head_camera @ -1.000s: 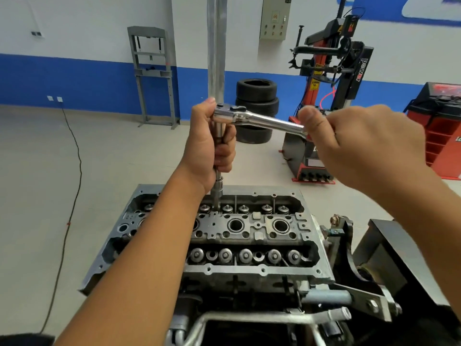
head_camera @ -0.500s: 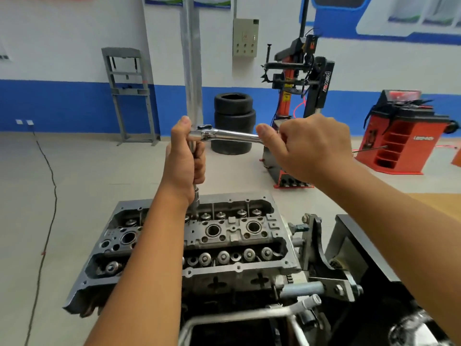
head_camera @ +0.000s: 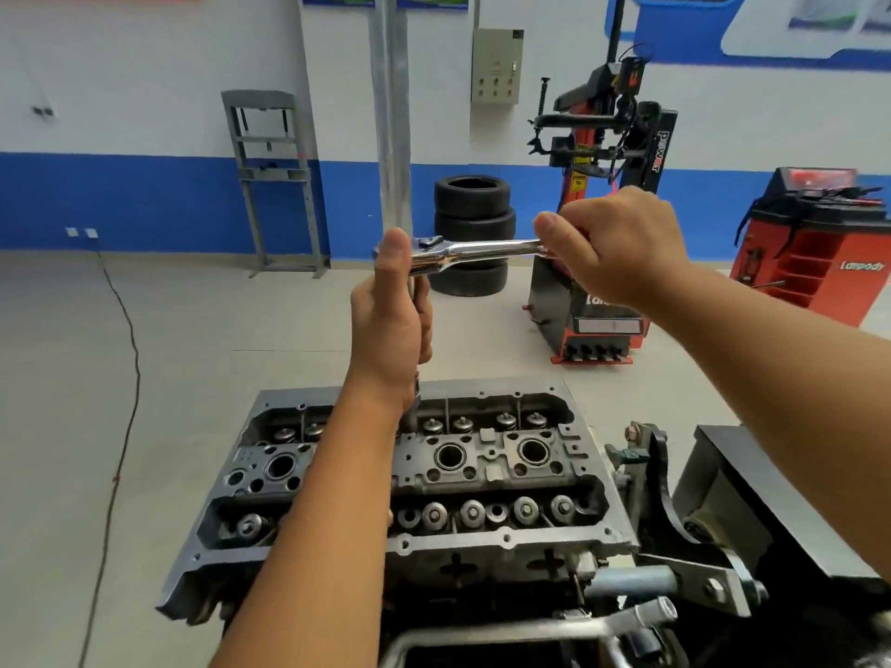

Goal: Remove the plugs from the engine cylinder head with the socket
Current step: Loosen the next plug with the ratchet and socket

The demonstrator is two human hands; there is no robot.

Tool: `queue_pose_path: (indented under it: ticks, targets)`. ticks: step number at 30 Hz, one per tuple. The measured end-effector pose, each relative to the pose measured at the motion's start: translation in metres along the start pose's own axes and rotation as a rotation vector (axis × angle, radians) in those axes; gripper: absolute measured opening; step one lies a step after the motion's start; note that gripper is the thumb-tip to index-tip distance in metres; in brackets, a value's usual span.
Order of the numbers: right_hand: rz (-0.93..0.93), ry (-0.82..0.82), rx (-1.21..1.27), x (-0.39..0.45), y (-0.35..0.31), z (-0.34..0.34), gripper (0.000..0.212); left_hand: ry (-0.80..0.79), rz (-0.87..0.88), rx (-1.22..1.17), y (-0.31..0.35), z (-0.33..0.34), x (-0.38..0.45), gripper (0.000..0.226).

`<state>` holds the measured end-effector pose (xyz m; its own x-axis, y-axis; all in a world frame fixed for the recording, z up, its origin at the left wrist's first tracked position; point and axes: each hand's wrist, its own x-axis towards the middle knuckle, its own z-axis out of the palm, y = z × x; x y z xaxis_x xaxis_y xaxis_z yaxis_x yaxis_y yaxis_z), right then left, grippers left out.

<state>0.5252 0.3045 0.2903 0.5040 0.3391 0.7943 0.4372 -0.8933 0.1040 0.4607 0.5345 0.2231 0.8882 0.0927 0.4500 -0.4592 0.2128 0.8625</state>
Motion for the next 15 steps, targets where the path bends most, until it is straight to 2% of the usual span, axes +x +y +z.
queue_pose_path:
  ticks: [4,9,11,13,15]
  targets:
    - [0.067,0.034,0.155,0.016,-0.005,0.04,0.053,-0.113,0.099,-0.003,-0.009,-0.003,-0.004,0.064]
    - [0.128,0.03,0.103,0.027,-0.019,0.052,0.051,-0.137,0.048,-0.049,-0.017,-0.017,0.008,0.071]
    - [0.004,-0.016,0.03,0.026,-0.034,0.042,0.058,-0.115,0.011,-0.084,-0.019,-0.023,0.013,0.077]
    - [-0.207,-0.107,0.064,0.021,-0.064,0.029,0.061,-0.114,-0.034,-0.119,-0.02,-0.027,0.017,0.082]
    - [-0.325,-0.213,0.126,0.023,-0.089,0.019,0.064,-0.139,-0.046,-0.122,-0.02,-0.027,0.022,0.083]
